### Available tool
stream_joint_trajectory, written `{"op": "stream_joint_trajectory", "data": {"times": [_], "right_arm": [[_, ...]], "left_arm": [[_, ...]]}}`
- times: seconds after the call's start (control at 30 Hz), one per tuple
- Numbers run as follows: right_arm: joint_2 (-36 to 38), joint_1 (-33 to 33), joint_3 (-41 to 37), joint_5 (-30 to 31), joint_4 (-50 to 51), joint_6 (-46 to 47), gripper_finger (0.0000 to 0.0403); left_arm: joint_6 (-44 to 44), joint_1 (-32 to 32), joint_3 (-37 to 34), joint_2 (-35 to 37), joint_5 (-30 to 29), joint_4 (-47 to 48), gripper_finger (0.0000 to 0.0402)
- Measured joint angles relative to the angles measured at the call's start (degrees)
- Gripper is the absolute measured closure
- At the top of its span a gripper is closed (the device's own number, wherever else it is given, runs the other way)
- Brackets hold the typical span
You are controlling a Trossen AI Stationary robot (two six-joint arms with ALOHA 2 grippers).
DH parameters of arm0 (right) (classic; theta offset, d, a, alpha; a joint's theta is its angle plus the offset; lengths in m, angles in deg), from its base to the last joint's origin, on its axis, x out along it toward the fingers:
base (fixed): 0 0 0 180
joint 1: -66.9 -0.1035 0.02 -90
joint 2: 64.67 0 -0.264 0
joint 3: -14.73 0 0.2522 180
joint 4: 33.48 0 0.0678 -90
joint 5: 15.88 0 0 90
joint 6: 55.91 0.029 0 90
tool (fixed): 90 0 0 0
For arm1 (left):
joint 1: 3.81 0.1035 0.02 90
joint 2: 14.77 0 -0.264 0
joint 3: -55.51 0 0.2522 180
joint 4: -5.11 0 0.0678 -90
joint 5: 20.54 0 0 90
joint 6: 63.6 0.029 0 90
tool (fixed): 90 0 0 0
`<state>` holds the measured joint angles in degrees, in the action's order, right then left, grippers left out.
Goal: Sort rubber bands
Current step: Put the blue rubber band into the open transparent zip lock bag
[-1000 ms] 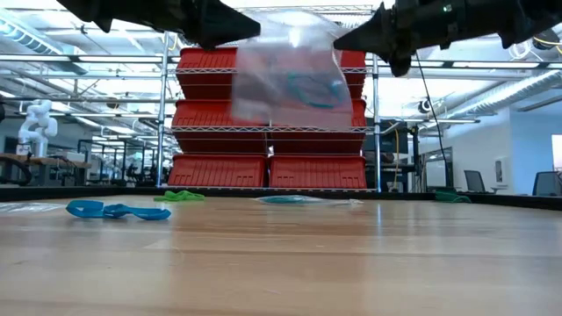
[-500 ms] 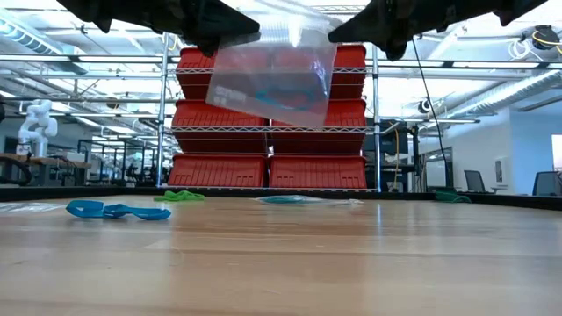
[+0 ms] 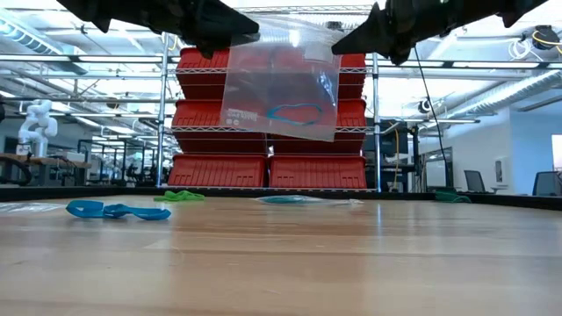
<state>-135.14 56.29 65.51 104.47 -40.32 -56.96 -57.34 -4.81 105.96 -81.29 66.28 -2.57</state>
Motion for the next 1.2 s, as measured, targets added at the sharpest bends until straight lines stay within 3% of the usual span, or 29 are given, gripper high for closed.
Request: {"op": "stream_joint_trajectory", "data": {"times": [0.5, 0.9, 1.1, 1.2], "right_arm": [[4.42, 0.0, 0.0, 1.06, 5.02, 0.37, 0.0403], [4.52, 0.0, 0.0, 1.16, 5.03, 1.14, 0.0403], [4.5, 0.0, 0.0, 1.15, 5.03, 1.43, 0.0403], [4.5, 0.0, 0.0, 1.13, 5.05, 1.43, 0.0403]], "left_arm": [[0.05, -0.7, 0.0, 0.0, 0.0, 2.53, 0.0314], [0.07, -0.64, 0.0, 0.0, -0.16, -0.64, 0.0321], [0.97, -0.59, 0.0, 0.0, -1.81, -0.38, 0.0387], [1.65, -0.59, 0.0, 0.0, -2.9, -0.58, 0.0395]]}}
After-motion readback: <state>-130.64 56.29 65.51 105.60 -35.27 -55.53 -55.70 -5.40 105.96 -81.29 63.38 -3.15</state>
